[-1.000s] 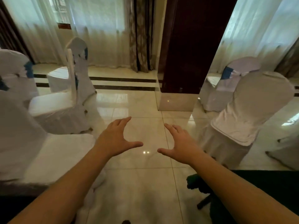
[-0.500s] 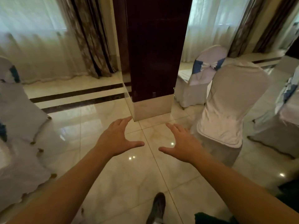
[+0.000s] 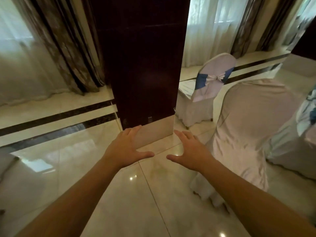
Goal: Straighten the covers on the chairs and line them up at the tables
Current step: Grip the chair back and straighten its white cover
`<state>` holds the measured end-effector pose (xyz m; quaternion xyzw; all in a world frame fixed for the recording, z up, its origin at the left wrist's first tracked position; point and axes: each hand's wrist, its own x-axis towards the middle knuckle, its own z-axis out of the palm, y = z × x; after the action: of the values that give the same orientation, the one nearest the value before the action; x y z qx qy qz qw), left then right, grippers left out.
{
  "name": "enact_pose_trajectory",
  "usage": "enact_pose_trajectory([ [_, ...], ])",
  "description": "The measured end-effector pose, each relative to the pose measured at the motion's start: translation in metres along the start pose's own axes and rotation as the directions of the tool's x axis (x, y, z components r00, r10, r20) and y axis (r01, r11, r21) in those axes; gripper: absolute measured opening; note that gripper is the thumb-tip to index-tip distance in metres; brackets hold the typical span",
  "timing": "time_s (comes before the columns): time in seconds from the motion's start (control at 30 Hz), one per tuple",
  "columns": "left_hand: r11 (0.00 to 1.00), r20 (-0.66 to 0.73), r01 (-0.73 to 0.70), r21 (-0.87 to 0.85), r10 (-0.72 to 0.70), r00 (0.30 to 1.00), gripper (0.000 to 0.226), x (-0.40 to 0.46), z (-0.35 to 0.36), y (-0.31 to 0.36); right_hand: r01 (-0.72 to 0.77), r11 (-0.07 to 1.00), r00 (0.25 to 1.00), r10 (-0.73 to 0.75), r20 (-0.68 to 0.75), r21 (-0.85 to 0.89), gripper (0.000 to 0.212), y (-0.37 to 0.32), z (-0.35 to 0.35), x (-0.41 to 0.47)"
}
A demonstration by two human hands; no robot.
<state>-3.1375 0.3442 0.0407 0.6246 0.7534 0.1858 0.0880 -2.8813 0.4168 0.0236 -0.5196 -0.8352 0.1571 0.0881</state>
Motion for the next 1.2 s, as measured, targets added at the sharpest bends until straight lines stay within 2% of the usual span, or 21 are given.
enact_pose_trajectory([
  [0.13,0.999,0.052,-0.023,-0.039,0.025,0.998,0.13,0.086,0.009,0.006,-0.041,0.999,0.999,0.042,-0.021,0.032,0.108,0.022,-0.015,0.069],
  [0.27,0.993,0.112,-0.108,-0.054,0.113,0.987,0.124,0.175,0.029,0.014,-0.109,0.994,0.994,0.109,-0.012,0.017,0.105,0.047,-0.025,0.132],
  [0.37,0.975,0.183,-0.177,-0.132,0.2,0.963,0.121,0.269,0.051,0.015,-0.184,0.983,0.982,0.184,-0.043,0.01,0.103,0.075,-0.028,0.196],
  [0.47,0.956,0.22,-0.238,-0.174,0.273,0.936,0.121,0.32,0.06,0.024,-0.25,0.968,0.967,0.25,-0.054,-0.001,0.105,0.095,-0.039,0.227],
  [0.57,0.93,0.265,-0.309,-0.196,0.354,0.897,0.122,0.412,0.071,0.041,-0.363,0.931,0.923,0.366,-0.117,0.045,0.107,0.122,-0.058,0.282],
  [0.73,0.846,0.292,-0.48,-0.234,0.532,0.795,0.121,0.54,0.095,0.098,-0.531,0.842,0.812,0.538,-0.226,0.097,0.107,0.174,-0.095,0.341],
  [0.9,0.741,0.316,-0.633,-0.224,0.67,0.672,0.122,0.629,0.136,0.175,-0.642,0.752,0.699,0.655,-0.287,0.151,0.105,0.235,-0.12,0.367],
  [0.93,0.707,0.329,-0.669,-0.232,0.704,0.63,0.121,0.656,0.157,0.208,-0.673,0.713,0.649,0.697,-0.304,0.196,0.105,0.266,-0.125,0.374],
  [1.03,0.65,0.308,-0.702,-0.292,0.759,0.574,0.114,0.699,0.184,0.263,-0.7,0.673,0.605,0.736,-0.302,0.239,0.104,0.316,-0.135,0.383],
  [1.2,0.501,0.314,-0.809,-0.307,0.856,0.411,0.103,0.78,0.239,0.396,-0.773,0.54,0.431,0.832,-0.348,0.334,0.108,0.434,-0.162,0.405],
])
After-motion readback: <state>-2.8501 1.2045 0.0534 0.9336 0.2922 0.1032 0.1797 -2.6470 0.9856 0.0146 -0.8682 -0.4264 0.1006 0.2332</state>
